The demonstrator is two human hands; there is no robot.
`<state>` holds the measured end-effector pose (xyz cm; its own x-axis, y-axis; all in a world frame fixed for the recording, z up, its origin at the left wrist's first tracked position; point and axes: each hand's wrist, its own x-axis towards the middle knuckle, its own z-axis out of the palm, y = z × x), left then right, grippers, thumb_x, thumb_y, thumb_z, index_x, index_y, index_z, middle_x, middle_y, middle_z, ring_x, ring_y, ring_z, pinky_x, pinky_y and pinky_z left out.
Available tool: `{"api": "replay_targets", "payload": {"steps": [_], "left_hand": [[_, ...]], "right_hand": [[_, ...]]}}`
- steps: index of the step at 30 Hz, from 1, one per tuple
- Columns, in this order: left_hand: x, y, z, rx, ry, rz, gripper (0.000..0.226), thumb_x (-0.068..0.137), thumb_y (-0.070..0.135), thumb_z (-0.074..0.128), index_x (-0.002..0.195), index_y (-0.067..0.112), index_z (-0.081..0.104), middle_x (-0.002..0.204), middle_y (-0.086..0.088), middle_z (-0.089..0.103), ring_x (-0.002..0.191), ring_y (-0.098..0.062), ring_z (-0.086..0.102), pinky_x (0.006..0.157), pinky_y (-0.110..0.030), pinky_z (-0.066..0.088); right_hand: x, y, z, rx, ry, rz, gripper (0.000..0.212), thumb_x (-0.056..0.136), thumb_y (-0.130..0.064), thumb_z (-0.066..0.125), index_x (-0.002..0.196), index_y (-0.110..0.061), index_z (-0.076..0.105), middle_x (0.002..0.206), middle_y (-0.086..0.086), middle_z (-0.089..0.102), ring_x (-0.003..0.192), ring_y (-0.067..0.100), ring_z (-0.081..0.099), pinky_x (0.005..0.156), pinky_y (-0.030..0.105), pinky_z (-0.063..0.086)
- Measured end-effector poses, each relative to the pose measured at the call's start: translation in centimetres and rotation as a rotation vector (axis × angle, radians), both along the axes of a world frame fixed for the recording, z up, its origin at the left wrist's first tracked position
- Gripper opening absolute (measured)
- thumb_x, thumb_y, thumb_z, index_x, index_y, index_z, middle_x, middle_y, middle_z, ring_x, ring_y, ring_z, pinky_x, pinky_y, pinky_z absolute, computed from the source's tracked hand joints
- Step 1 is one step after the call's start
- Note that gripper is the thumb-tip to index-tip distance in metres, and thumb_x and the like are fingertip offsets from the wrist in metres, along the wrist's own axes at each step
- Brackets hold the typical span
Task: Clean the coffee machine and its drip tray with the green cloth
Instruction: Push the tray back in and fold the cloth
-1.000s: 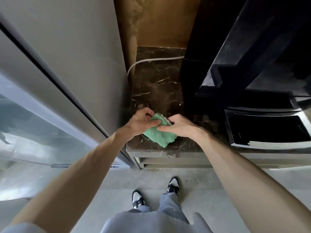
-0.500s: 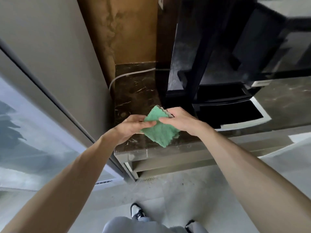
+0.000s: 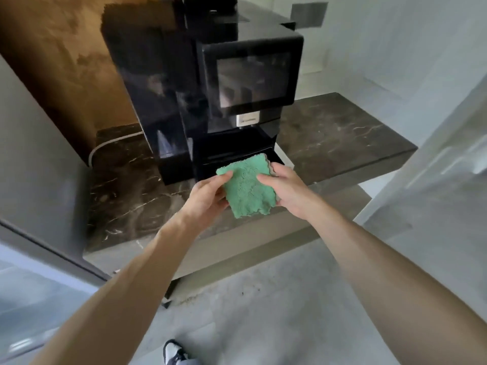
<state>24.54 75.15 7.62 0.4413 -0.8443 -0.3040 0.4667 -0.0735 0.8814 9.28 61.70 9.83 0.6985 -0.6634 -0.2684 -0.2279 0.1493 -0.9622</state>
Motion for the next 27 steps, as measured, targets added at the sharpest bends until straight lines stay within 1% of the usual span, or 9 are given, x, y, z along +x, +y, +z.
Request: {"api": "replay_targets", "payload": {"steps": [3,7,11,13,16,18,22,25,27], "left_hand": [[-5.5,-4.4,0.0,0.04,-0.039,-0.054,0.031,0.101,0.031,0.062,0.126,0.014,0.069,0.127,-0.008,0.073,0.113,-0.023,0.072,0.101,-0.041,0.055],[-11.8,-10.6,0.4,0.007,-0.115,-0.222,0.03,0.105,0.02,0.057,0.135,0.019,0.061,0.128,-0.008,0.073,0.113,-0.029,0.072,0.092,-0.042,0.061],[-16.0,-16.6,0.7,-0.027,-0.204,-0.362,0.029,0.105,0.019,0.058,0.134,0.021,0.063,0.125,-0.005,0.074,0.112,-0.028,0.073,0.095,-0.042,0.059],[-17.6,-19.9,0.7,-0.053,-0.212,-0.419,0.029,0.105,0.02,0.059,0.134,0.022,0.063,0.125,-0.003,0.074,0.11,-0.025,0.074,0.09,-0.037,0.061],[-19.6,-25.4,0.1,-0.063,-0.207,-0.413,0.027,0.105,0.017,0.058,0.131,0.018,0.065,0.12,-0.004,0.076,0.103,-0.023,0.076,0.077,-0.03,0.061],[-20.9,-30.2,-0.7,-0.036,-0.203,-0.372,0.024,0.105,0.017,0.059,0.126,0.011,0.067,0.117,-0.007,0.077,0.099,-0.022,0.077,0.073,-0.028,0.061],[-22.3,-39.5,-1.9,0.002,-0.193,-0.323,0.02,0.102,0.017,0.065,0.118,0.006,0.068,0.114,-0.01,0.077,0.095,-0.023,0.078,0.073,-0.031,0.063],[-22.4,-46.5,-2.1,0.016,-0.182,-0.353,0.019,0.101,0.015,0.066,0.118,0.006,0.067,0.114,-0.009,0.077,0.091,-0.023,0.078,0.07,-0.031,0.063],[-22.0,-51.1,-2.3,0.025,-0.198,-0.372,0.02,0.1,0.014,0.068,0.119,0.007,0.068,0.116,-0.007,0.076,0.092,-0.021,0.078,0.074,-0.034,0.064]], "right_hand": [[-5.7,-2.9,-0.2,-0.042,0.0,-0.095,0.013,0.1,-0.018,0.063,0.113,-0.019,0.068,0.108,-0.001,0.078,0.1,0.02,0.075,0.083,0.046,0.062],[-12.5,-7.3,0.2,-0.077,0.008,-0.254,0.012,0.101,-0.017,0.063,0.111,-0.018,0.068,0.105,-0.002,0.078,0.097,0.02,0.076,0.08,0.046,0.063],[-18.0,-12.3,0.1,-0.078,0.018,-0.358,0.016,0.1,-0.017,0.063,0.115,-0.017,0.068,0.111,0.001,0.077,0.102,0.022,0.074,0.086,0.051,0.061],[-20.2,-15.0,-0.1,-0.068,0.01,-0.395,0.017,0.1,-0.016,0.063,0.116,-0.016,0.068,0.111,0.001,0.077,0.103,0.022,0.074,0.086,0.05,0.062],[-22.5,-19.4,-0.7,-0.047,-0.012,-0.468,0.013,0.099,-0.014,0.063,0.111,-0.017,0.07,0.104,-0.002,0.078,0.103,0.021,0.074,0.083,0.045,0.063],[-23.5,-23.5,-1.0,-0.061,-0.003,-0.516,0.012,0.098,-0.013,0.065,0.106,-0.018,0.071,0.101,-0.002,0.078,0.101,0.022,0.075,0.084,0.047,0.062],[-24.8,-31.5,-1.1,-0.103,0.081,-0.584,0.01,0.096,-0.011,0.068,0.101,-0.017,0.072,0.1,0.0,0.077,0.1,0.022,0.074,0.085,0.046,0.062],[-25.6,-38.3,-0.9,-0.064,0.147,-0.599,0.009,0.094,-0.011,0.072,0.099,-0.018,0.072,0.103,0.002,0.075,0.1,0.025,0.073,0.078,0.043,0.063],[-25.8,-42.5,-0.8,-0.072,0.2,-0.599,0.008,0.092,-0.011,0.073,0.097,-0.017,0.072,0.102,0.006,0.073,0.092,0.026,0.072,0.073,0.043,0.064]]}}
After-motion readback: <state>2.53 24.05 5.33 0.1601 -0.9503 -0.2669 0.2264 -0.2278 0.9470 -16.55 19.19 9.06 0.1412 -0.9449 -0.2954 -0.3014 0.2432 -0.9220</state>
